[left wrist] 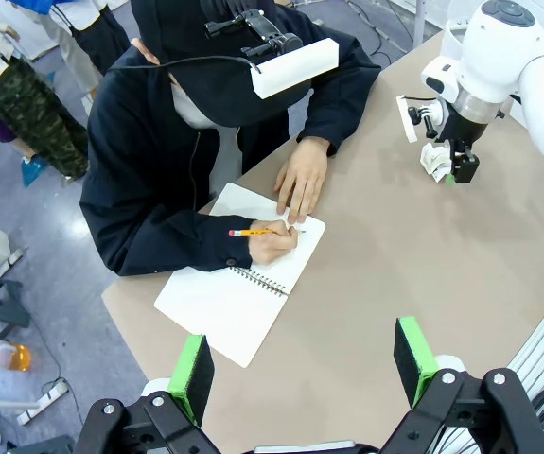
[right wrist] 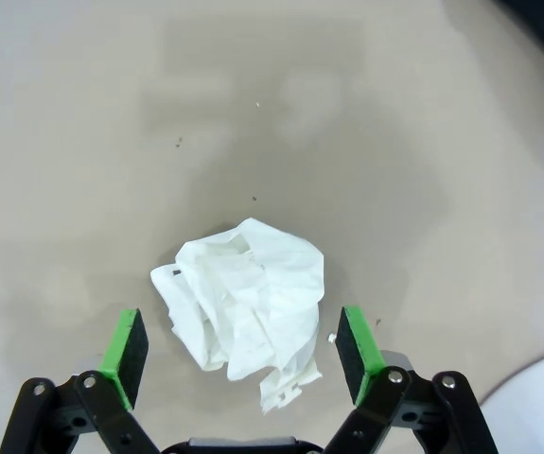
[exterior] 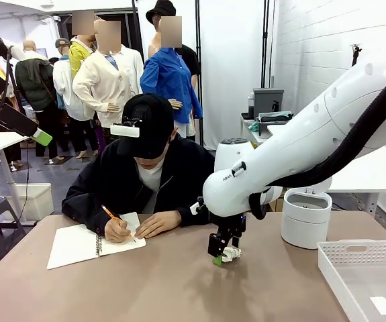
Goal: Sort the paper based on its condition.
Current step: If a person hands you a paper, place it in the Organizing basket , and if it's crumpled, put it in the Trash can.
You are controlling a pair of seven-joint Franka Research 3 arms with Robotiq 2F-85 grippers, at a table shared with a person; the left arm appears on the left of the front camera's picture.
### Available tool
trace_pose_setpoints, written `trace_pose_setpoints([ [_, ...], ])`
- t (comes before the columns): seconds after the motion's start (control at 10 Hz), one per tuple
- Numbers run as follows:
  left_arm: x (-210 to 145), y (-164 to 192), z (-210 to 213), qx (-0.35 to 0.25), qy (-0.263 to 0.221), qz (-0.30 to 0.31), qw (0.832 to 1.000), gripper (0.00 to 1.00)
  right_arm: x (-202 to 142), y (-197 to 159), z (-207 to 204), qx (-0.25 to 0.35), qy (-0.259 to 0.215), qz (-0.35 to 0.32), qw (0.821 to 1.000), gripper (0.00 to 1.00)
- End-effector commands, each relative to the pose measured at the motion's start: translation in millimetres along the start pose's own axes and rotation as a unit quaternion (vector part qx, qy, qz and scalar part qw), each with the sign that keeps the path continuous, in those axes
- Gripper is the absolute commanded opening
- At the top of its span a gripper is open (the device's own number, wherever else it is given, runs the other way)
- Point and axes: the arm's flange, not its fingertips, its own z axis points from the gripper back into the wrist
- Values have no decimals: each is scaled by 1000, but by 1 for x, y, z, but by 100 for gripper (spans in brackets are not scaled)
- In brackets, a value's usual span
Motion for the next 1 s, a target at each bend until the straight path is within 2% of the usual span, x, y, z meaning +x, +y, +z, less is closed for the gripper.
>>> trace_pose_setpoints([
  [0.0,0,0,0,1,0,0,1000,100,10,-8,-12,1,11,-14,1000,100],
  [0.4,0,0,0,1,0,0,1000,100,2,-3,-7,4,3,-3,1000,100],
  [0.6,0,0,0,1,0,0,1000,100,4,-6,-8,9,-4,-13,1000,61],
  [0.9,0,0,0,1,0,0,1000,100,-1,-6,15,44,33,-66,996,61],
])
